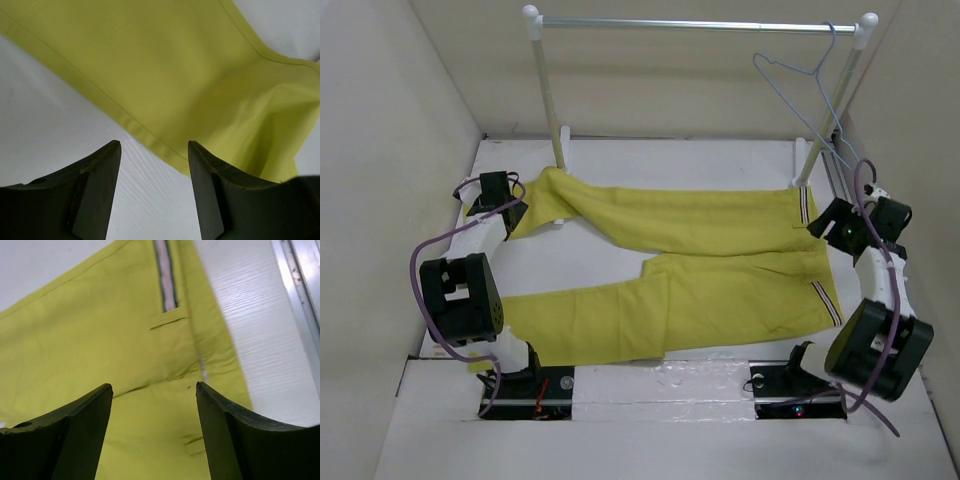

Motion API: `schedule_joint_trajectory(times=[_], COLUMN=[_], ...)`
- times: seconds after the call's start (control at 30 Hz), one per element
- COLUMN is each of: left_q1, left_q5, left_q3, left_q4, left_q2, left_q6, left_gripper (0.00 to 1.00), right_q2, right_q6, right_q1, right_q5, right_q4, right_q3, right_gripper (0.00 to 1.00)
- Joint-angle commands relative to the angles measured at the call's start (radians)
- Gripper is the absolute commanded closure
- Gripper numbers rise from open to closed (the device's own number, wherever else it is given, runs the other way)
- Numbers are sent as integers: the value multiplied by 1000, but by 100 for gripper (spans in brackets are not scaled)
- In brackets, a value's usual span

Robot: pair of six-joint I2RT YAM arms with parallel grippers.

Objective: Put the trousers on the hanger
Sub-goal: Flatten out the trousers at the center of the board.

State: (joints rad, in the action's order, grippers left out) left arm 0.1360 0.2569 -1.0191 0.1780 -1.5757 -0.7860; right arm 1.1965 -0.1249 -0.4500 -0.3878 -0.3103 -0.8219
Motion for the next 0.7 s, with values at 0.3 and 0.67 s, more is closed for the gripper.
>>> schedule_joint_trajectory(times=[0.3,0.67], left_q1=[-18,5], left_q5=[-39,-45], left_q3=[37,93], left_q4=[-170,-207], left_q2=[74,94], left_q6=[-21,-10], left_gripper=[48,49], right_q2=[475,689], right_q6=[108,145], right_q1=[-134,-144], right_q5=[-166,-221], right_q4=[142,62], right_q3=[-288,-454], right_gripper=[24,34])
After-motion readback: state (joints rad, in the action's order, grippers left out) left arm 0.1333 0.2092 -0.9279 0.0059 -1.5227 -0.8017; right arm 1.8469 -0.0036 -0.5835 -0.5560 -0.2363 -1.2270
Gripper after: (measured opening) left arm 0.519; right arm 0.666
